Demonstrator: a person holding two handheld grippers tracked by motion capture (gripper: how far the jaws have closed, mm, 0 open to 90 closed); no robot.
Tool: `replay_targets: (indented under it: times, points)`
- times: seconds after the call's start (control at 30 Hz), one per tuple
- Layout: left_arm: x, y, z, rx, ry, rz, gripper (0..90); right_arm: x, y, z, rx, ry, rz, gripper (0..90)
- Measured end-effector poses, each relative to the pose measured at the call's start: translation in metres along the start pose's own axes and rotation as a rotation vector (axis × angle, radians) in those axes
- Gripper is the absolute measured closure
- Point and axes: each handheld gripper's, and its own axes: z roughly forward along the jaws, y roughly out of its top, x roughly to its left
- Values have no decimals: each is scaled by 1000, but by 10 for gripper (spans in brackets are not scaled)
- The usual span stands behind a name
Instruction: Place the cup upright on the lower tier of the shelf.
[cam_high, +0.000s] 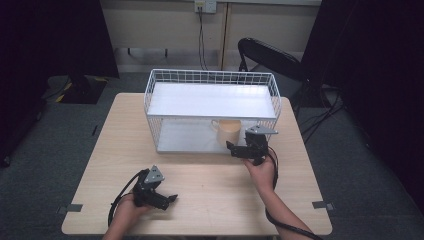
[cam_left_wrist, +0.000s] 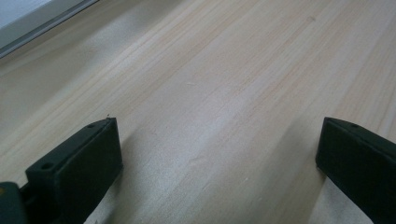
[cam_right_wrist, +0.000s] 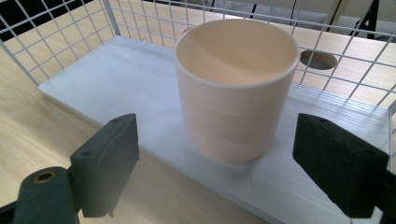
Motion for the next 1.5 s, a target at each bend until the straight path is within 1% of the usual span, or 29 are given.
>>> replay_targets:
  times: [0.13, 0.3, 0.43, 0.73, 0.9, 0.97, 1.13, 1.3, 1.4, 1.5]
  points:
    - [0, 0, 0, 0, 1, 3, 0, 0, -1, -3, 2, 10, -10, 139]
    - [0, 0, 0, 0, 1, 3, 0, 0, -3, -7, 16, 46, -17, 141]
    - [0, 0, 0, 0, 1, 3, 0, 0, -5, -11, 25, 57, -35, 141]
    - [0, 0, 0, 0, 1, 3, 0, -2, -8, -17, 35, 80, -45, 142]
    - [0, 0, 0, 0, 1, 3, 0, -2, -12, -21, 46, 96, -68, 144]
    - [0, 0, 0, 0, 1, 3, 0, -3, -13, -23, 45, 104, -68, 145]
    - [0, 0, 0, 0, 1, 3, 0, -4, -16, -27, 46, 114, -70, 146]
    - [0, 0, 0, 0, 1, 3, 0, -6, -19, -31, 52, 125, -86, 147]
    - [0, 0, 0, 0, 1, 3, 0, -6, -22, -35, 54, 123, -104, 147]
    - [0, 0, 0, -1, 1, 3, 0, -8, -24, -38, 57, 128, -110, 147]
